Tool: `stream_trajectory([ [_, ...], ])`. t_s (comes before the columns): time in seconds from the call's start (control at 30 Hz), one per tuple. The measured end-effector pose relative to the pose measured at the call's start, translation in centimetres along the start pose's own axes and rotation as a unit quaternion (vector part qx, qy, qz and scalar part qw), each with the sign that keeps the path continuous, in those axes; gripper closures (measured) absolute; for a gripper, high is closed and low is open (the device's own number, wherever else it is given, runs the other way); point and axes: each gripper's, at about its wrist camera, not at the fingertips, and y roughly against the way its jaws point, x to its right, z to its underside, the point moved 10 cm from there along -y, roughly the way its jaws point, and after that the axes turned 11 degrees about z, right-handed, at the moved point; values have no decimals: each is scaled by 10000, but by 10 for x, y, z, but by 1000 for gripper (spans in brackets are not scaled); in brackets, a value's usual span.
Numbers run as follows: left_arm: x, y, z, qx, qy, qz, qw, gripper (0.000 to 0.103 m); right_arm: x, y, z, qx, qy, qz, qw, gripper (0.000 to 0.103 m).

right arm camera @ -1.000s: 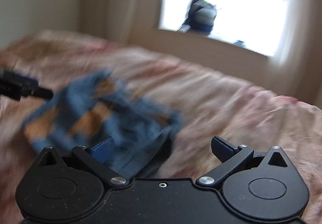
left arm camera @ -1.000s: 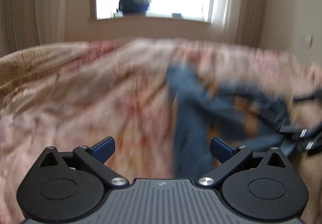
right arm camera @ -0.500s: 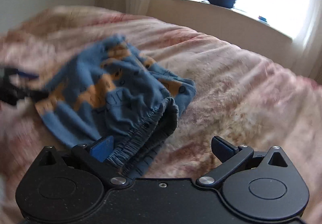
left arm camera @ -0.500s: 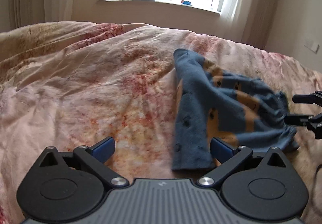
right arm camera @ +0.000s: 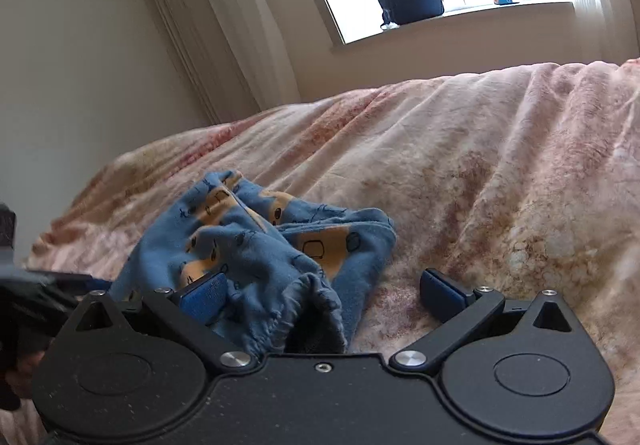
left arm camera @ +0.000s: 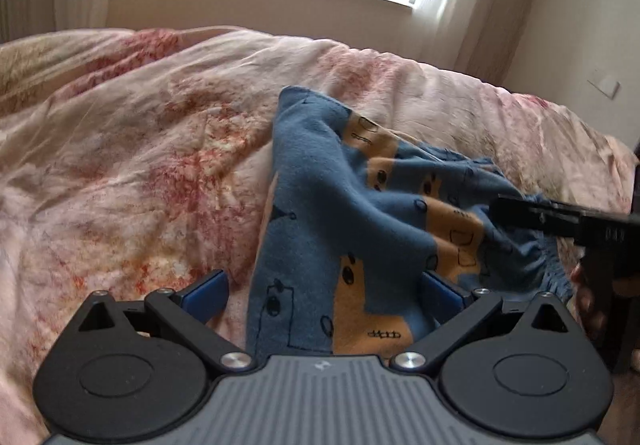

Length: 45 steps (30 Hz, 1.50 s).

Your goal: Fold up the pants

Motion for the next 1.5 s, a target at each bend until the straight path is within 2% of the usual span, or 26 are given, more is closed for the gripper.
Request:
stream_trajectory([
  [0.57, 0, 3, 5, 81, -126, -30, 9999, 0, -3, -1, 2, 73, 96, 72, 9999, 0],
  [0.9, -2, 5, 11, 322, -201, 123, 9992, 0, -6, 3, -2, 159, -316, -202, 9992, 0],
  [1.03, -3, 5, 14, 443, -218, 172, 9986, 0, -13, 0, 3, 124, -200, -216, 9995, 0],
  [1.13, -5, 6, 17, 673, -258, 273, 9970, 0, -12, -2, 5, 144, -232, -257, 9993, 0],
  [1.23, -6, 9, 19, 837, -234, 400, 9954, 0, -8, 0, 4, 172, -423, -409, 9981, 0],
  [1.37, -9, 10, 19, 844, -115, 493, 9951, 0, -4, 3, 4, 211, -700, -657, 9952, 1],
  [1.43, -7, 10, 18, 745, -121, 430, 9962, 0, -4, 7, 4, 251, -780, -776, 9936, 4],
  [1.5, -6, 11, 18, 642, -132, 357, 9972, 0, -3, 8, 5, 233, -881, -818, 9925, 24],
])
